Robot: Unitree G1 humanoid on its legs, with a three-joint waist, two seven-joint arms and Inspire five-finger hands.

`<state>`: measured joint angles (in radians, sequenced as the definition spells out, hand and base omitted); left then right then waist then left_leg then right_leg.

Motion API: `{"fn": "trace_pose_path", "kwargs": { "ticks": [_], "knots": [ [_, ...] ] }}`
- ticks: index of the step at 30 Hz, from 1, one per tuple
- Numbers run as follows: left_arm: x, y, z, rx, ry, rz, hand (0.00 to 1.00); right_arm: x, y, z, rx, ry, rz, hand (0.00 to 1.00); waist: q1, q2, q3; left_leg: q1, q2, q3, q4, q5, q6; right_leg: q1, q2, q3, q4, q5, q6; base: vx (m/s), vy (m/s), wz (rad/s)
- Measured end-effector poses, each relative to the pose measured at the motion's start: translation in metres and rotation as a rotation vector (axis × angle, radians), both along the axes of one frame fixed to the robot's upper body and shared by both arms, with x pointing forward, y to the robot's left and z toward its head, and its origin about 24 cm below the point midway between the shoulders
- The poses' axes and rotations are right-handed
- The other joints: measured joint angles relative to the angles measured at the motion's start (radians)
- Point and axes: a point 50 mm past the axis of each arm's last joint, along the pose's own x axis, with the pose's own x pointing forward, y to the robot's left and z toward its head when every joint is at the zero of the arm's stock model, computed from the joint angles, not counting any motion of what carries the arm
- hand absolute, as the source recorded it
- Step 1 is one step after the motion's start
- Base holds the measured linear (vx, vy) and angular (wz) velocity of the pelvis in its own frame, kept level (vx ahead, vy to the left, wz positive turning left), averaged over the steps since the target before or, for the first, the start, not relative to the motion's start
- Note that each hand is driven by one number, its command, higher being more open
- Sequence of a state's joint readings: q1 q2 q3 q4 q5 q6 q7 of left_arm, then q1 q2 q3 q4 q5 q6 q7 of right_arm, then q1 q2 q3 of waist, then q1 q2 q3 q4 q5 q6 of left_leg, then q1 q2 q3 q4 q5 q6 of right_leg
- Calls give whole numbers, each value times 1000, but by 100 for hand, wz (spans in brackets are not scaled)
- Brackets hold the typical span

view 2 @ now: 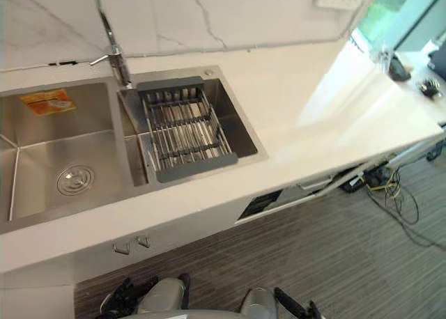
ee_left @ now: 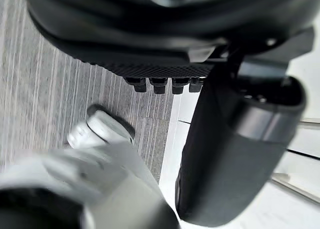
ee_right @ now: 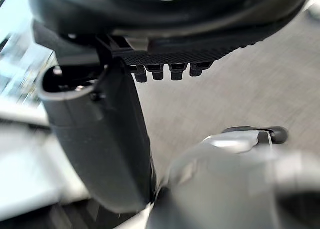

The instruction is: Walk over to the sink, pick up the cup, carry it to the dishwasher, place the cup inside the dishwasher, then close the dishwasher door

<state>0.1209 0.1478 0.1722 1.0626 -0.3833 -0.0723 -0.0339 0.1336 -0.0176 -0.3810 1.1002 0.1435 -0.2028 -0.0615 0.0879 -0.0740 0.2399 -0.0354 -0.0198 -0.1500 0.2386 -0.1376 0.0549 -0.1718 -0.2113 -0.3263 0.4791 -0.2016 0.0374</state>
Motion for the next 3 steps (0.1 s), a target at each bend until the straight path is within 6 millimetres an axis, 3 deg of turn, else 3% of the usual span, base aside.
{"fn": "trace_pose_path", "kwargs": {
  "ticks": [2,3],
  "knots": [
    [2,0,0,17,7,3,100,7,0,3,-20,-29,36,100,-15,2,-2,31,0,-72,-1,-12,-16,-50,79,94,-49,1,-1,177,-106,89],
    [4,0,1,21,6,3,100,7,1,3,-22,-31,41,100,-19,3,-3,35,-1,-94,12,-23,-23,-52,92,113,-52,3,-3,111,-91,74]
  ]
}}
